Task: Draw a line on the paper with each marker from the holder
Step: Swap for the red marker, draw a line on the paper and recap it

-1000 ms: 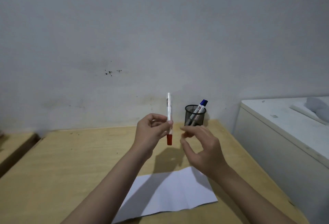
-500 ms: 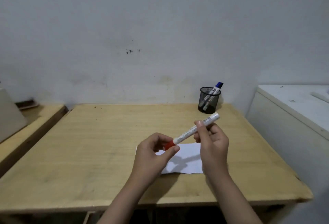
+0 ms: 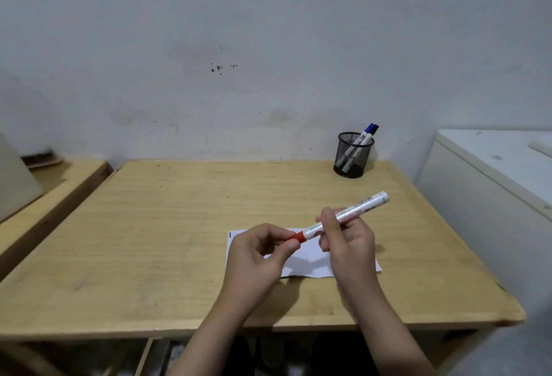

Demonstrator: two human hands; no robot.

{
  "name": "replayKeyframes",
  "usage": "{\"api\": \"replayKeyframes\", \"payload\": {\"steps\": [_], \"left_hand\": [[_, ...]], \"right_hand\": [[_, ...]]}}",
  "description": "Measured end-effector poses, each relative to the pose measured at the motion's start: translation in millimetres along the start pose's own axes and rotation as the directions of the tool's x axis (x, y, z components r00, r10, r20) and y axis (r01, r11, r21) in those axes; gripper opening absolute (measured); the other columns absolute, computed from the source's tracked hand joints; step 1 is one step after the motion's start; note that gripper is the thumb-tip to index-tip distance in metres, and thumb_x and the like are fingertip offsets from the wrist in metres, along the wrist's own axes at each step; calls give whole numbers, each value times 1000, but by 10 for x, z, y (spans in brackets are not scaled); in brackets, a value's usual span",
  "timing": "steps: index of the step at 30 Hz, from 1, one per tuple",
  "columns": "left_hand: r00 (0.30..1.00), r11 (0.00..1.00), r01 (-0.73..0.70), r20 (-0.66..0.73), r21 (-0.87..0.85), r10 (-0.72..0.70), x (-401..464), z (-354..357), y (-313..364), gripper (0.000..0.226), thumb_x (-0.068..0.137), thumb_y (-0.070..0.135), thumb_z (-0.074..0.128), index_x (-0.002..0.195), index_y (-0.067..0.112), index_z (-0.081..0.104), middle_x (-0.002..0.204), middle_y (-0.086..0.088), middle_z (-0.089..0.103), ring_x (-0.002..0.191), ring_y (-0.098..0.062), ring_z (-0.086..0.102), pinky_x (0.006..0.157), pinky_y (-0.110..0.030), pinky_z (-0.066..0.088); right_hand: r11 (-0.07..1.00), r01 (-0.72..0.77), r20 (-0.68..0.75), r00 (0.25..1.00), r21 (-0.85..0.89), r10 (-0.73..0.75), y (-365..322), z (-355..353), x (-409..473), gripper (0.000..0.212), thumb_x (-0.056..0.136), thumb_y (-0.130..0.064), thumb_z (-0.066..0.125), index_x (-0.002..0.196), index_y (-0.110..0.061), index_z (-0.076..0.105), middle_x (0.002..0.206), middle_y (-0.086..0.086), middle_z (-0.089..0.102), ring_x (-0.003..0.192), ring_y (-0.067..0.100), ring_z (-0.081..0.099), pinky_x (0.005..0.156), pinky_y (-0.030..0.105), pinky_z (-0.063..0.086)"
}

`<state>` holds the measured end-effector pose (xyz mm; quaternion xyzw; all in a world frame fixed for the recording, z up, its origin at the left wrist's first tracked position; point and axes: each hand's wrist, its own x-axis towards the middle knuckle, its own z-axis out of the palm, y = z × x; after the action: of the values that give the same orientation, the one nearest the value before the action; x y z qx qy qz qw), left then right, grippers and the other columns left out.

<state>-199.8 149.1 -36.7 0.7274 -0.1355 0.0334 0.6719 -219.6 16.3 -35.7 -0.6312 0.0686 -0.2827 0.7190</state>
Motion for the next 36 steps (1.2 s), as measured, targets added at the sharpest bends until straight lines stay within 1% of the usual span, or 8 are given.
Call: {"api": "replayKeyframes", "payload": {"steps": [3, 7, 13, 19, 26, 29, 33, 36], "left_hand": [[999, 1000, 2, 36, -26, -1, 42, -28, 3, 9, 75, 3, 72, 73, 12, 72, 74, -19, 72, 78, -39, 65, 73, -39, 51], [998, 1000, -16, 57, 8, 16, 77, -15, 16, 10, 76, 3, 71, 73, 13, 71, 70, -9, 73, 74, -28, 68, 70, -24, 52], [991, 999, 27, 131, -27, -23, 139, -16, 15, 8, 84, 4, 62, 80, 1, 68, 58, 2, 70, 60, -8, 66, 63, -15, 51], [878, 911, 386, 362, -146, -314, 389, -252, -66, 18, 87, 1, 55, 72, 4, 64, 57, -3, 63, 56, -14, 56, 59, -20, 51], [988, 907, 150, -28, 394, -151, 1009, -663, -254, 4, 77, 12, 71, 80, 14, 68, 69, -5, 62, 62, -17, 53, 57, -26, 41], [987, 806, 143, -19, 574, -162, 1237, -682, -353, 6, 76, 9, 64, 80, 14, 66, 59, 3, 55, 59, -18, 51, 55, -26, 39], [971, 692, 135, 45, 709, -236, 1365, -655, -495, 18, 75, 19, 61, 93, 17, 61, 75, 3, 64, 76, -19, 61, 71, -34, 51], [966, 693, 136, 61, 708, -252, 1386, -672, -562, 30, 75, 21, 63, 104, 19, 55, 77, 6, 62, 81, -19, 62, 78, -39, 52]], "right_hand": [[999, 20, 6, 1000, 28, -21, 7, 13, -13, 27, 79, -35, 59, 72, -9, 57, 47, -3, 43, 49, 14, 39, 51, 23, 38], [998, 43, -20, 999, 36, -43, 48, 45, -11, 26, 86, -32, 62, 73, -11, 56, 59, 14, 44, 56, 22, 38, 60, 36, 41], [988, 152, -4, 988, -16, -152, 62, 39, 10, 26, 88, -30, 57, 73, -10, 55, 58, 3, 61, 56, 18, 46, 55, 26, 43], [971, 236, -15, 972, -45, -236, -5, -77, 133, 17, 87, -25, 55, 73, -14, 56, 55, -1, 52, 52, 12, 47, 51, 21, 42], [987, 159, -130, 978, -16, -160, 77, -233, 297, 18, 83, -29, 59, 70, -17, 57, 48, -9, 48, 51, 12, 46, 55, 23, 44], [991, 130, -95, 987, -22, -132, 181, -189, 249, 20, 82, -31, 59, 70, -16, 58, 51, -7, 49, 53, 14, 47, 55, 21, 45], [994, 108, -55, 993, -12, -109, 249, -136, 208, 22, 84, -30, 64, 71, -13, 58, 54, -6, 53, 54, 13, 47, 54, 19, 45], [995, 103, -64, 993, 2, -103, 226, -87, 218, 17, 82, -27, 62, 70, -17, 57, 54, -7, 58, 52, 7, 51, 54, 17, 45]]}}
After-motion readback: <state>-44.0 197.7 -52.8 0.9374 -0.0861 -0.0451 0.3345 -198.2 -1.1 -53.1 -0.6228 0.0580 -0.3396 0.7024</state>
